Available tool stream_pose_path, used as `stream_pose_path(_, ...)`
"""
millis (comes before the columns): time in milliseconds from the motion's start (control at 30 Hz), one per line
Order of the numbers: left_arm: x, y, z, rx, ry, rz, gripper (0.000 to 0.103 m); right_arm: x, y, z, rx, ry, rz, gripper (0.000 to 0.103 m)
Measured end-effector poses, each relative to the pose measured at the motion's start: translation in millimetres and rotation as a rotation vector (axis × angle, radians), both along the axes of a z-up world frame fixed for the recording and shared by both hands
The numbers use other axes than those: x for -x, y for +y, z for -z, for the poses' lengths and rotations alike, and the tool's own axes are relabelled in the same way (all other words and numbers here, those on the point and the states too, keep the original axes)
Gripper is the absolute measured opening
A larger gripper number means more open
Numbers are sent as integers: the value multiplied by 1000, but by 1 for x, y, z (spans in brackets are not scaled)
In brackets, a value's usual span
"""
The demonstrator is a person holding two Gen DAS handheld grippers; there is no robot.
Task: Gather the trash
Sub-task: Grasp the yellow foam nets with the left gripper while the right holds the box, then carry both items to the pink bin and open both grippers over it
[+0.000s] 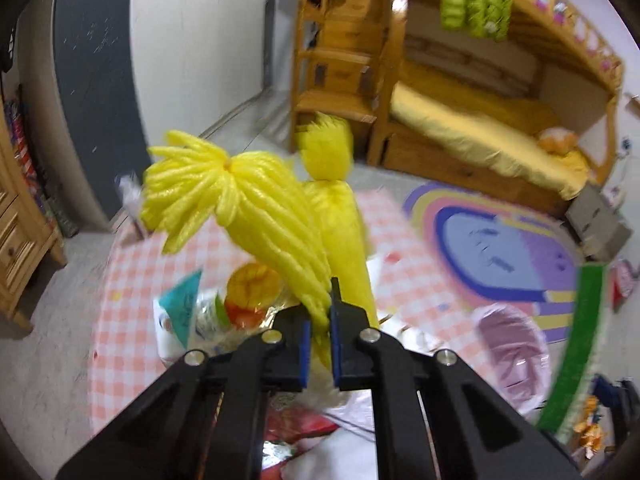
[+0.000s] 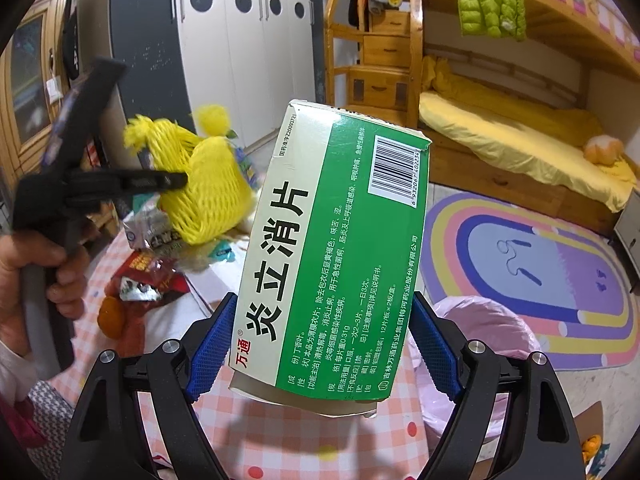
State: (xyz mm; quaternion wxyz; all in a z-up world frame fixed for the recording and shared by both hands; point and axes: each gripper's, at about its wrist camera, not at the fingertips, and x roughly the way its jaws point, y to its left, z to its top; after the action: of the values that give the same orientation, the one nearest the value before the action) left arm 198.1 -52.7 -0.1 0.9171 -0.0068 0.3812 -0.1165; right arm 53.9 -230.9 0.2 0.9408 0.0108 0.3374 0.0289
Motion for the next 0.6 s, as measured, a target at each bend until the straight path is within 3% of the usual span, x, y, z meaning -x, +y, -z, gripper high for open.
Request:
stream_pose_path(100,11,4,-29,59,-39,48,5,8,-2,-7,-8,-19,2,83)
stream_pose_path(233,27,-3,-48,70,-64,90,5,20,-8,-11,-23,-32,8,83)
stream_pose_path(600,71,-85,-26,79,-52,255,5,46,-66,-5,-21,-16,149,83)
